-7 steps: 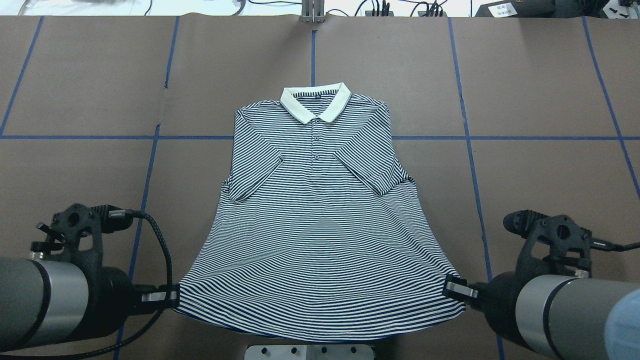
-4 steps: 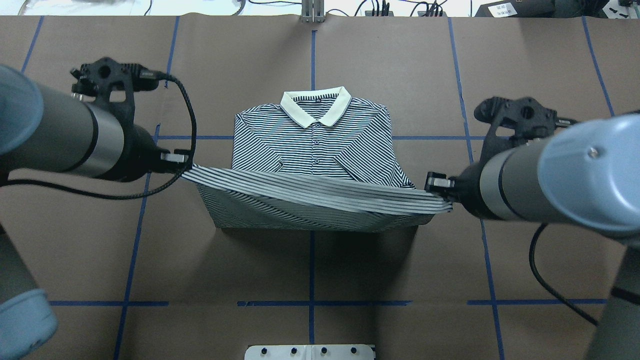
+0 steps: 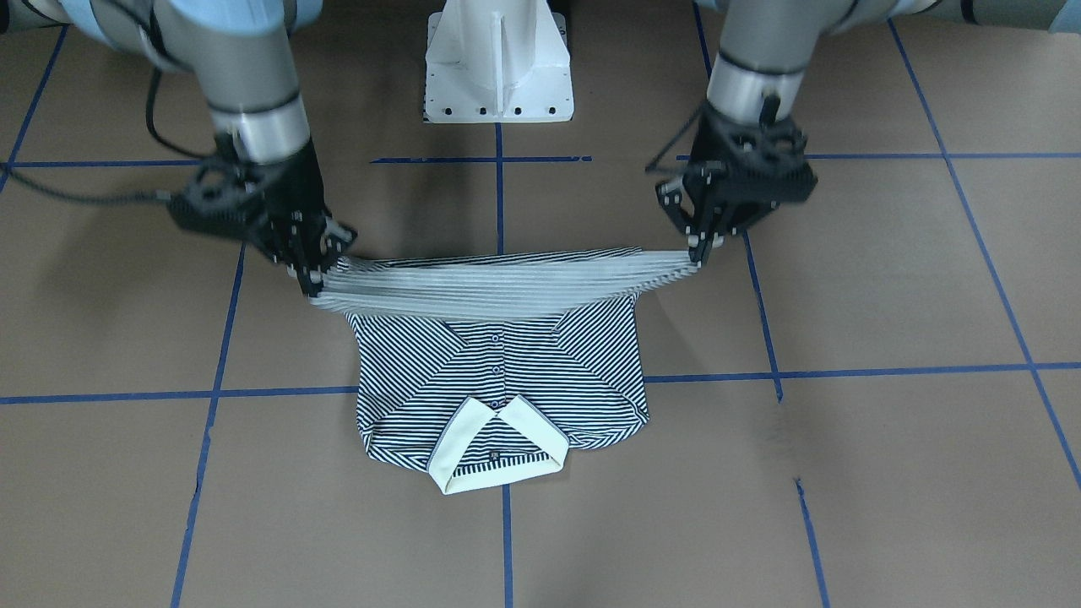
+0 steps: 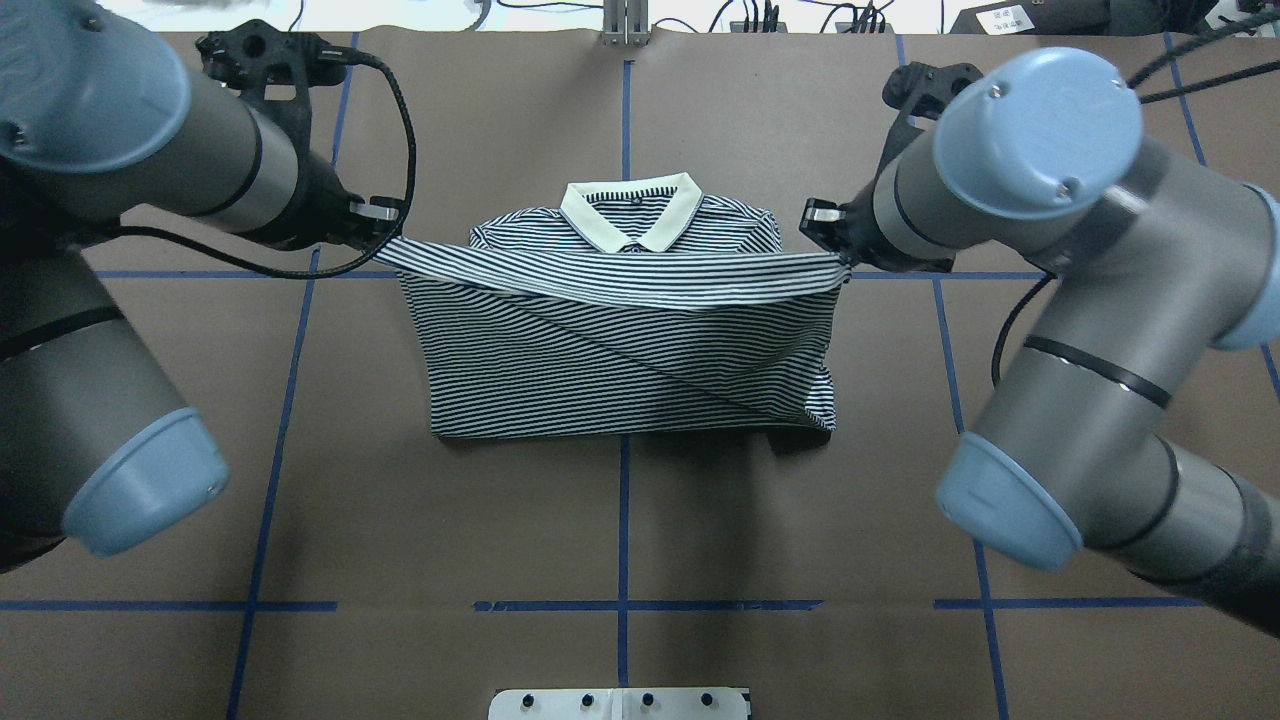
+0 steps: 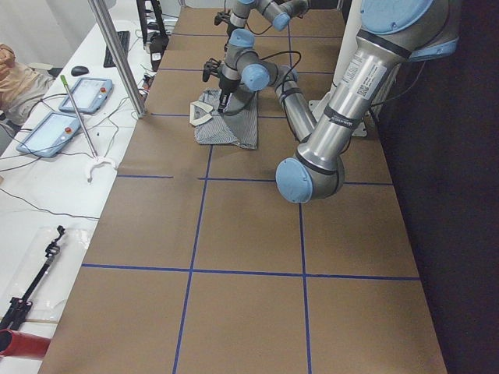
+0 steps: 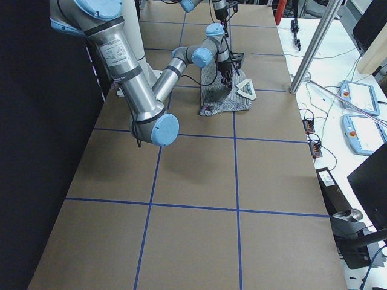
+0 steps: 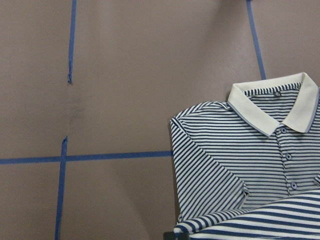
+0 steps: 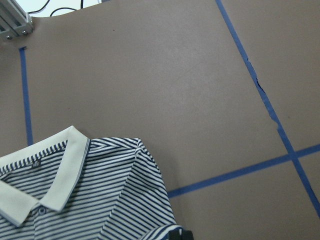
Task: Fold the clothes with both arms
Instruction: 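Release the hem and draw both grippers back from the folded shirt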
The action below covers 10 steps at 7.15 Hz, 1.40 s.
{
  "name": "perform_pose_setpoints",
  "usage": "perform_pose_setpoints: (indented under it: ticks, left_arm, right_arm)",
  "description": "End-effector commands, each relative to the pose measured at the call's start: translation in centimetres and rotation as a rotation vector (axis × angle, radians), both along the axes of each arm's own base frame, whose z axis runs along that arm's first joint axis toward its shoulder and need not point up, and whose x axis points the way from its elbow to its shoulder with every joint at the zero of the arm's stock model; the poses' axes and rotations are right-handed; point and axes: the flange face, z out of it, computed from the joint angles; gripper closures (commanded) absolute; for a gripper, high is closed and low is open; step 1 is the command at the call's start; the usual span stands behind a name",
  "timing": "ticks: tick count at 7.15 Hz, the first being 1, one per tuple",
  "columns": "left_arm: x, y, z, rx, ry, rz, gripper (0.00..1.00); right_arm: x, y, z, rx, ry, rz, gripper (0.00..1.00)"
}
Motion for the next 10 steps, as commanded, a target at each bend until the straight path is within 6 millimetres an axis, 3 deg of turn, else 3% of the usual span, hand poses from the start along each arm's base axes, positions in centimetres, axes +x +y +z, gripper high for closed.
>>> perform_pose_setpoints:
  ticks: [1, 3, 6, 7, 8, 9, 10]
  left_arm:
    - [4.6, -5.7, 4.9, 0.028, -0.015, -0.038, 1.0]
    - [6.6, -7.8, 8.5, 0.027, -0.018, -0.04, 1.0]
    - [8.6, -7.4, 9.5, 0.029, -0.016, -0.017, 1.0]
    - [8.9, -7.2, 9.5, 0.03, -0.015, -0.013, 0.96]
    - [8.8, -7.1, 9.8, 0.047, -0.029, 0.006, 0.01]
    - [7.6, -6.4, 7.5, 0.148, -0.008, 0.051, 0.0]
    - [6.7, -5.6, 6.6, 0.178, 0.008, 0.065, 0.0]
  right_arm:
    - [-4.7, -7.4, 3.5, 0.004, 0.012, 0.026, 1.0]
    - [-6.7, -10.2, 6.1, 0.007, 0.031, 0.04, 1.0]
    - [-7.0, -10.2, 6.3, 0.006, 0.036, 0.039, 1.0]
    - [-7.1, -10.2, 6.2, 0.005, 0.034, 0.041, 0.86]
    - [-7.1, -10.3, 6.0, 0.009, 0.033, 0.039, 0.01]
    - [-6.6, -10.6, 4.5, 0.039, 0.027, 0.014, 0.0]
    - [-4.5, -11.6, 4.1, 0.066, 0.021, -0.049, 0.0]
